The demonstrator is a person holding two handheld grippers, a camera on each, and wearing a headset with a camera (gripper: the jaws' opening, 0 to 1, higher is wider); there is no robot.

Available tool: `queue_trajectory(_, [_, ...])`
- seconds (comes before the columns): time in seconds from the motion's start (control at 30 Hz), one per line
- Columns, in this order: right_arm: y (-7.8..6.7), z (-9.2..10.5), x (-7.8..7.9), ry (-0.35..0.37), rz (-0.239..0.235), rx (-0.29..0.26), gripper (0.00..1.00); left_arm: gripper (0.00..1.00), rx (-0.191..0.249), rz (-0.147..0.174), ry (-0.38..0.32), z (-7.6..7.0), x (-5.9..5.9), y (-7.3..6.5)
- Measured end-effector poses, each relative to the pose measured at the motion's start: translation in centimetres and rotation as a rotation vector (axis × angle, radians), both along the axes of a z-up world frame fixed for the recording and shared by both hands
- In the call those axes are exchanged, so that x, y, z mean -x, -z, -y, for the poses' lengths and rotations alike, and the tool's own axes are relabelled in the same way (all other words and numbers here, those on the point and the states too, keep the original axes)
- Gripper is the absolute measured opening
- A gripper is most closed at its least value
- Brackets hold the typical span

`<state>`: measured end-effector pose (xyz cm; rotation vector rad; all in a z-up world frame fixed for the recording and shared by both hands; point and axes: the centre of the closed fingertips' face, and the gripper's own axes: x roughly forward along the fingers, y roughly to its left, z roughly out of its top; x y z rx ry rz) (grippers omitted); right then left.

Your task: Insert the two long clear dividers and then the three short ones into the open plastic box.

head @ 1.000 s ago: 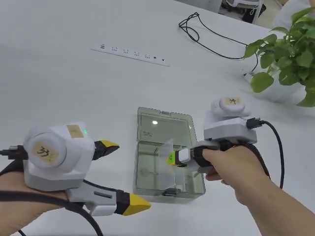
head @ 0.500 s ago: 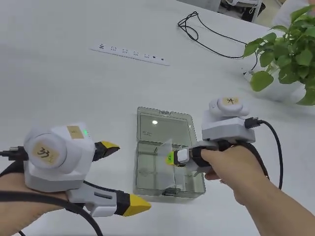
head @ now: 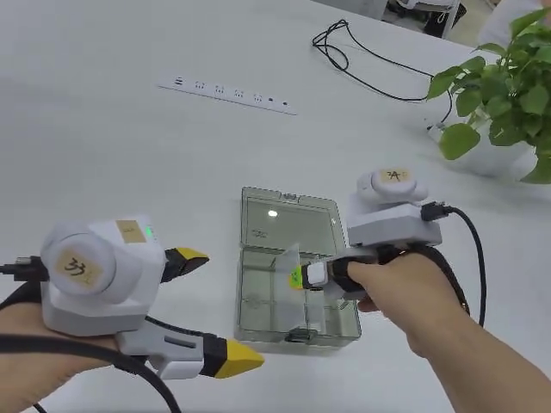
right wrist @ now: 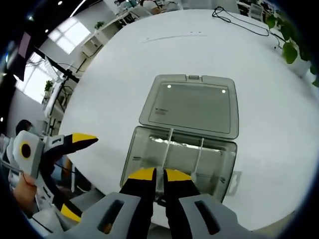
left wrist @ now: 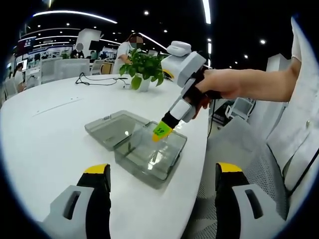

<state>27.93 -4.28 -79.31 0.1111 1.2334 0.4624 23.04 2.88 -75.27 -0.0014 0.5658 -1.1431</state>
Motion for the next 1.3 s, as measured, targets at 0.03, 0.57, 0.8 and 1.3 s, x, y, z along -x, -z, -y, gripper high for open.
queue_trajectory(0.03, [0.0,0.0,0.0,-0.01,0.004,0.007,0.07,0.88,-0.002,0.0,0.001,0.0,0.0,0.0])
queue_trajectory(0.57, [0.7,-1.0,-0.1,-0.112,0.026,0.03,0.08,0.88,-0.008,-0.007,-0.003,0.0,-0.1,0.2])
queue_trajectory(0.8, [1.7,-1.2,0.0,-0.105,0.014,0.0,0.09,0.88,-0.012,-0.007,-0.007,-0.1,-0.1,0.3])
queue_trajectory(1.3, [2.5,-1.3,0.1,-0.114,0.024,-0.041,0.1,0.88,-0.022,-0.005,-0.022,-0.3,-0.2,0.1])
